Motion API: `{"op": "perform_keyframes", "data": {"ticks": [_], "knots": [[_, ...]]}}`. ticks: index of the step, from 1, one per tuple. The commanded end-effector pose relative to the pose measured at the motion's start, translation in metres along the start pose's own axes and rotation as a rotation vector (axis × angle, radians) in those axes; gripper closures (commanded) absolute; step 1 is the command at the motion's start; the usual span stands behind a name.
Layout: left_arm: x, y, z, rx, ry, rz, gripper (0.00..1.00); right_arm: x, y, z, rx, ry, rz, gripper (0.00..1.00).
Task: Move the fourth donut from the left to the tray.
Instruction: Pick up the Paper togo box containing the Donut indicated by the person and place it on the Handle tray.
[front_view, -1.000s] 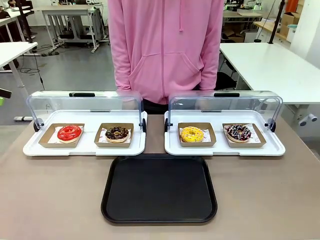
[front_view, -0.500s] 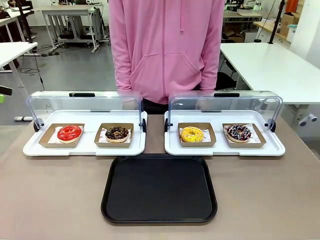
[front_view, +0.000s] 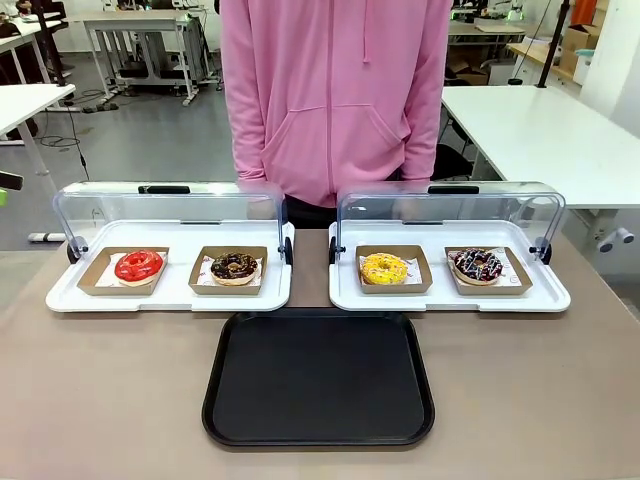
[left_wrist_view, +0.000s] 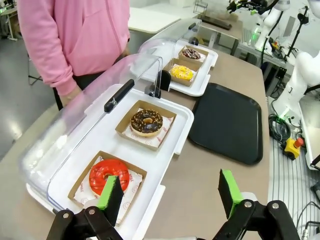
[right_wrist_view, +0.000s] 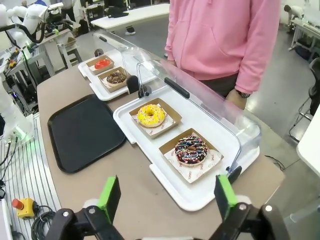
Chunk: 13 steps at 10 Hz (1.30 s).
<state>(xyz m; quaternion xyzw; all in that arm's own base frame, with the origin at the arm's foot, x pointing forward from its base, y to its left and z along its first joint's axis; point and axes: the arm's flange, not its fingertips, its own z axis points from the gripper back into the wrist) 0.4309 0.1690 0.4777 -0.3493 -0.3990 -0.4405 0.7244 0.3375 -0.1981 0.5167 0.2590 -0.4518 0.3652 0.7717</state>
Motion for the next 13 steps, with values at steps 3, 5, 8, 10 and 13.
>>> {"op": "perform_keyframes", "data": {"ticks": [3, 5, 8, 10, 13], "knots": [[0.0017, 0.0003, 0.0011, -0.005, -0.005, -0.002, 0.00, 0.0021, -0.0014, 0.0014, 0.001, -0.021, 0.030, 0.00], [0.0017, 0.0003, 0.0011, -0.005, -0.005, -0.002, 0.00, 0.0021, -0.0014, 0.0014, 0.001, -0.021, 0.030, 0.00], [0.0017, 0.0003, 0.0011, -0.005, -0.005, -0.002, 0.00, 0.0021, -0.0014, 0.0014, 0.001, -0.021, 0.030, 0.00], [0.0017, 0.0003, 0.0011, -0.005, -0.005, -0.002, 0.00, 0.0021, -0.0014, 0.0014, 0.001, -0.021, 0.030, 0.00], [0.0017, 0.0003, 0.0011, -0.005, -0.005, -0.002, 0.00, 0.0021, -0.0014, 0.0014, 0.001, -0.021, 0.030, 0.00]]}}
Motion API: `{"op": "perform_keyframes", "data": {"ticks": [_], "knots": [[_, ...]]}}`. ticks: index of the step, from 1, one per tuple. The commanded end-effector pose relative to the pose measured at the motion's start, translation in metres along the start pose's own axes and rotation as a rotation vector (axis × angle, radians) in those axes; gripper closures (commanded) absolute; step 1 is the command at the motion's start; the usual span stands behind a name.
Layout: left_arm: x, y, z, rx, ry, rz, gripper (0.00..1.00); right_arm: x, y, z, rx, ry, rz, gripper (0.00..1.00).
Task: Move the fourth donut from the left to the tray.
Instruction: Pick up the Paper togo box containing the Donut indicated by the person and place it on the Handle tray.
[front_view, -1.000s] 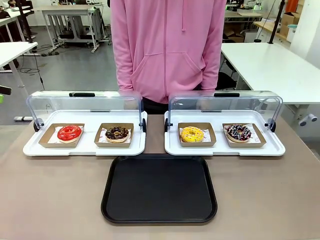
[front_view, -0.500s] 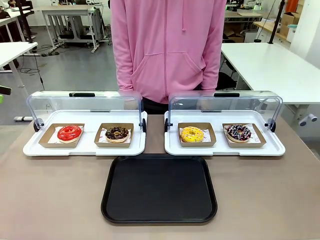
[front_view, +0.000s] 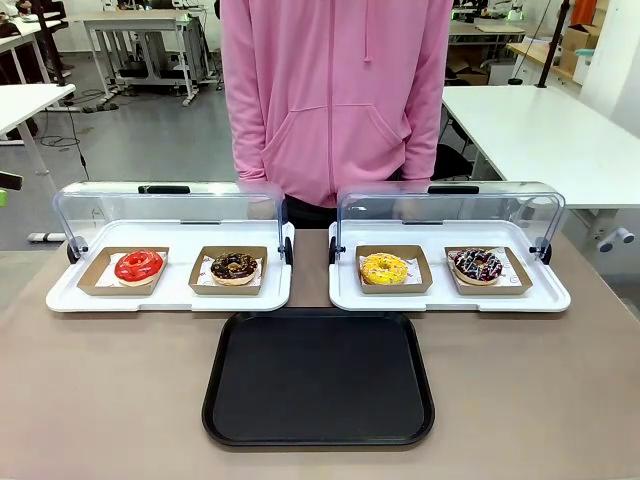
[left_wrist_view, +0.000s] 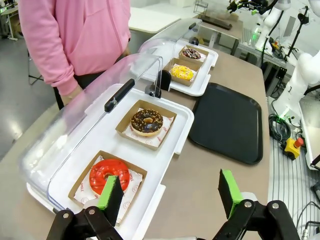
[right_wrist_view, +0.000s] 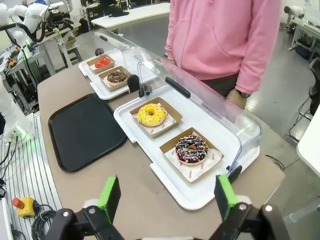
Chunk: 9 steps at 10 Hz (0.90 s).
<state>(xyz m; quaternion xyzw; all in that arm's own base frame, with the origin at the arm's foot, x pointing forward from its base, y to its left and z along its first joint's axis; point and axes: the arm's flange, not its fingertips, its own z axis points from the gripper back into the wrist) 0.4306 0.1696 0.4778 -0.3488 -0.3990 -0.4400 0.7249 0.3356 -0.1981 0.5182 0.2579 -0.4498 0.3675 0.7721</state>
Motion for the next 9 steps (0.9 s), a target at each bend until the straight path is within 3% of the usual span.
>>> {"op": "perform_keyframes", "data": {"ticks": [1, 9], "knots": [[0.0019, 0.0003, 0.0005, -0.006, -0.006, -0.002, 0.00, 0.0013, -0.0030, -0.0002, -0.001, -0.026, 0.027, 0.00], [0.0019, 0.0003, 0.0005, -0.006, -0.006, -0.002, 0.00, 0.0013, -0.0030, -0.0002, -0.001, -0.026, 0.027, 0.00]]}}
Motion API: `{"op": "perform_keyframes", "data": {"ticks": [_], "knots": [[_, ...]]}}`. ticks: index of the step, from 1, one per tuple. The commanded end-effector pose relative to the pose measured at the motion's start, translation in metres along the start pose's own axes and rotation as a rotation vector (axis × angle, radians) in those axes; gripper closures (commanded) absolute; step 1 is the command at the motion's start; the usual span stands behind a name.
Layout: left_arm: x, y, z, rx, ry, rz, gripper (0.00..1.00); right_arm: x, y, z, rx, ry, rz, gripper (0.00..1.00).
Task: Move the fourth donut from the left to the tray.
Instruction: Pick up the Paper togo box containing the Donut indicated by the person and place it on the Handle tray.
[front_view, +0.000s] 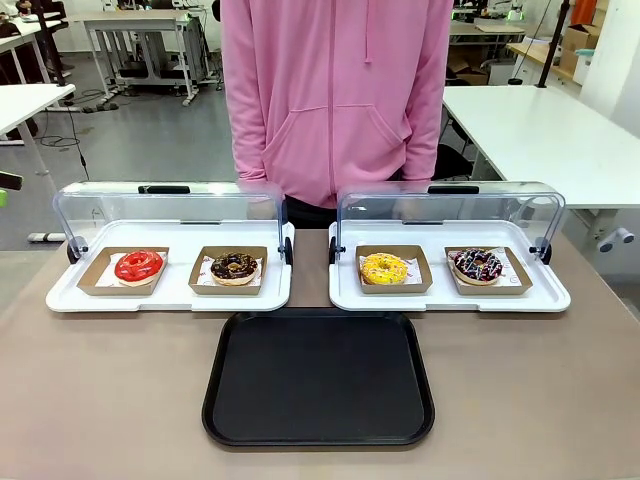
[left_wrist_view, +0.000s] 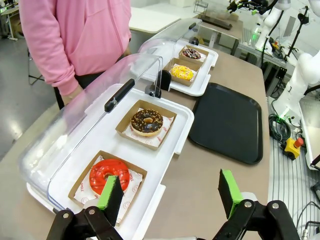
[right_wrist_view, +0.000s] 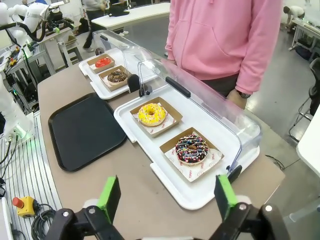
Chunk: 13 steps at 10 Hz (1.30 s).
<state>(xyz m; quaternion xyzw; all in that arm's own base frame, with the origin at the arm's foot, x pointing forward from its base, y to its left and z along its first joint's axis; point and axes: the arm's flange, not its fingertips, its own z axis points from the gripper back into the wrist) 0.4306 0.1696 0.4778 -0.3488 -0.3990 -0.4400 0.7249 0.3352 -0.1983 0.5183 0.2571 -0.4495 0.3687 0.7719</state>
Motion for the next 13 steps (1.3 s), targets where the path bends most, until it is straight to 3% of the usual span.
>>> {"op": "perform_keyframes", "data": {"ticks": [1, 13], "knots": [[0.0019, 0.0003, 0.0004, -0.006, -0.006, -0.002, 0.00, 0.0014, -0.0032, -0.0005, -0.001, -0.028, 0.024, 0.00], [0.0019, 0.0003, 0.0004, -0.006, -0.006, -0.002, 0.00, 0.0014, -0.0032, -0.0005, -0.001, -0.028, 0.024, 0.00]]}}
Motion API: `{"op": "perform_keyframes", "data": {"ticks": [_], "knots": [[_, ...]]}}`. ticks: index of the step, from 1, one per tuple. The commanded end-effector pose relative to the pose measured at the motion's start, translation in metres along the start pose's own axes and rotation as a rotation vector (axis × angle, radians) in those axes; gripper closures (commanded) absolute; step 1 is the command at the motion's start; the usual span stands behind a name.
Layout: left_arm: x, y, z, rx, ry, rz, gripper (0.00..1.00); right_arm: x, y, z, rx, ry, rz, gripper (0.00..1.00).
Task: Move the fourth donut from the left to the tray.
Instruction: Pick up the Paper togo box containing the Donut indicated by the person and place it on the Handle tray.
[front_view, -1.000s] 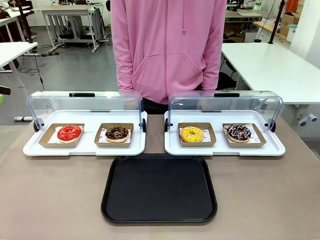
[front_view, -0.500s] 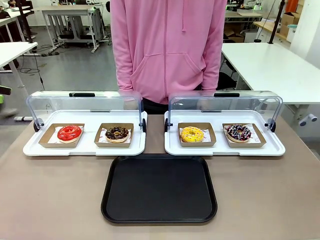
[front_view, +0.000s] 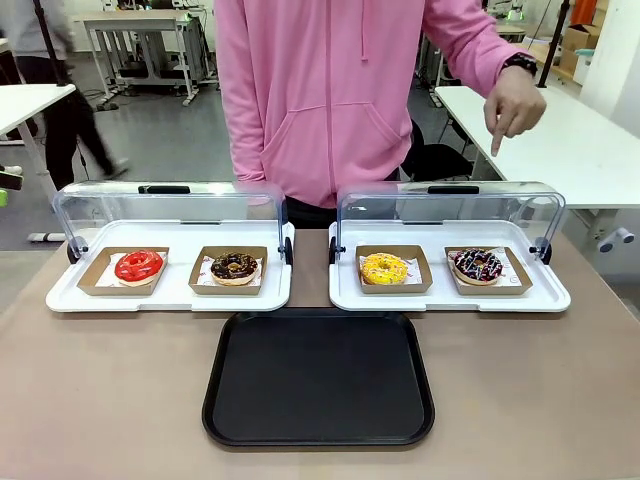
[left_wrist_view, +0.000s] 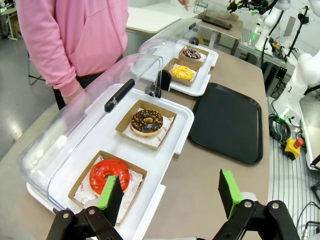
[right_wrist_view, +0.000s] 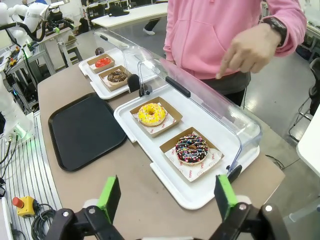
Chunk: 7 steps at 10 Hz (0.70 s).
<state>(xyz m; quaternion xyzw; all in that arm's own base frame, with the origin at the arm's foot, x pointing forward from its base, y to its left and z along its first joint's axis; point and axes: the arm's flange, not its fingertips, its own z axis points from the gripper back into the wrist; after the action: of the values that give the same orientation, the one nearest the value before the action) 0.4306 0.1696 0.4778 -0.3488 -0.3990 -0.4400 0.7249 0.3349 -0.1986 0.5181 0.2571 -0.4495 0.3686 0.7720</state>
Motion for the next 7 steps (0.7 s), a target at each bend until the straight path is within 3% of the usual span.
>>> {"op": "perform_keyframes", "data": {"ticks": [1, 7], "knots": [[0.0019, 0.0003, 0.0004, -0.006, -0.006, -0.002, 0.00, 0.0018, -0.0032, -0.0009, -0.001, -0.028, 0.024, 0.00], [0.0019, 0.0003, 0.0004, -0.006, -0.006, -0.002, 0.00, 0.0018, -0.0032, -0.0009, -0.001, -0.028, 0.024, 0.00]]}}
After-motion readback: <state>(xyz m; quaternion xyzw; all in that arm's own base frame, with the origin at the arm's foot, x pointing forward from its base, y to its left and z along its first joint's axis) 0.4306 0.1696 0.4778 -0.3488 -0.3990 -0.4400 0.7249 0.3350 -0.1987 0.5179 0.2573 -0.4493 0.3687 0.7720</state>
